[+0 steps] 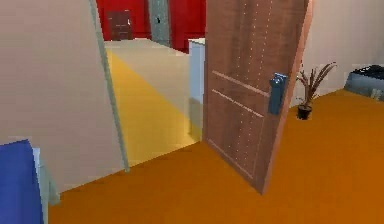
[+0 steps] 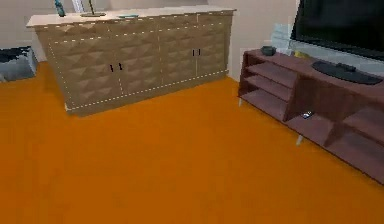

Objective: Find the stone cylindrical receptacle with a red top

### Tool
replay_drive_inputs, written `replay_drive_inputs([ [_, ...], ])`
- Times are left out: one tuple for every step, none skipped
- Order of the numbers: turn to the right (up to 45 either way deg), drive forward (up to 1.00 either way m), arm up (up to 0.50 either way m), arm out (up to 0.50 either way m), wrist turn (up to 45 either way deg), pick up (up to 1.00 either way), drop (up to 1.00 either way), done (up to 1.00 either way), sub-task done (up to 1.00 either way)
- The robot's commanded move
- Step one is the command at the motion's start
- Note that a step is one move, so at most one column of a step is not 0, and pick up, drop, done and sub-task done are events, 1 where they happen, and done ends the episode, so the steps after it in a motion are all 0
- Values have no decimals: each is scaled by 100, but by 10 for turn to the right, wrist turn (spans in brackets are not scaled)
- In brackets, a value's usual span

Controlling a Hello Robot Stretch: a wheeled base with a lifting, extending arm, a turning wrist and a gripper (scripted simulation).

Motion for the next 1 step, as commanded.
replay_drive_inputs([
  [240,0,0,0,0,0,0,0,0],
])
